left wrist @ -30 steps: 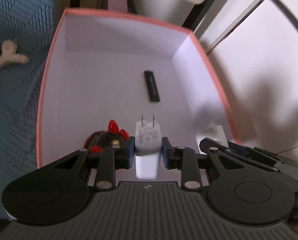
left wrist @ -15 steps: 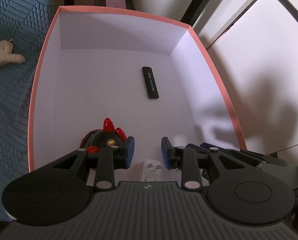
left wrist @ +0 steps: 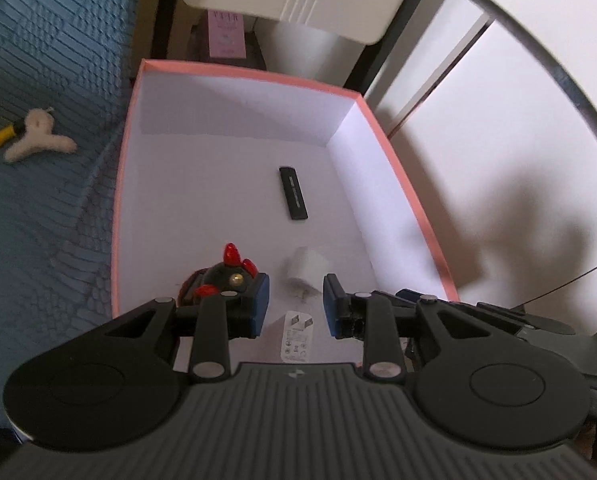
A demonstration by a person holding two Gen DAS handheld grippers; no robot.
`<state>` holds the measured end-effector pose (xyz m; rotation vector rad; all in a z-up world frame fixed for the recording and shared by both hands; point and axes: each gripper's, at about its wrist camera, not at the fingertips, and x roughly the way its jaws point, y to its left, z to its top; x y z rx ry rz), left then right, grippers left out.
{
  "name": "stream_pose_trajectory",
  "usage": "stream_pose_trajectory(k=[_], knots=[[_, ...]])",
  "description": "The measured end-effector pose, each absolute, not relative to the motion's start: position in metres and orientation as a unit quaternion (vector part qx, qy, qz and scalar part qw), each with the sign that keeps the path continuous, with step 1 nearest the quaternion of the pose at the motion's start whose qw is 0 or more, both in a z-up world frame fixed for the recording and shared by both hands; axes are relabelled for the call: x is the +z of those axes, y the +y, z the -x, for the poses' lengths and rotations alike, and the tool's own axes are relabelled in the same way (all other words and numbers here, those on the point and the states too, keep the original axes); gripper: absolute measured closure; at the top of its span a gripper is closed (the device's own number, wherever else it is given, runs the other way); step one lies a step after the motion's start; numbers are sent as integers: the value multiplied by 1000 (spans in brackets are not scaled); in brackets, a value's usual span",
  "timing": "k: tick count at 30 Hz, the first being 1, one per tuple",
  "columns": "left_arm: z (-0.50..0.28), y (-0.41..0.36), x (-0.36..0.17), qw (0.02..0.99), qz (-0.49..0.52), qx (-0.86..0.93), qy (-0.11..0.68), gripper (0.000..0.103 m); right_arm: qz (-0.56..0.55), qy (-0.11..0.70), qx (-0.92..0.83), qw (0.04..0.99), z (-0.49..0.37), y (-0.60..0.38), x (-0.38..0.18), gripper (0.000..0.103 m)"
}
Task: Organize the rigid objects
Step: 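Lower both chargers into the pink box and open both grippers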
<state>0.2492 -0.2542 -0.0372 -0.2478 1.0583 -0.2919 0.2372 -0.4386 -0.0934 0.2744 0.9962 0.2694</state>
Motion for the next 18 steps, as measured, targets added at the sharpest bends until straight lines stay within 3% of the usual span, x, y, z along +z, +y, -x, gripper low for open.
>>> stream_pose_trajectory(k=[18], knots=[[-172,-188,39,885,139,-130,426,70,-124,398,150,897,-176,-404,-18,73]])
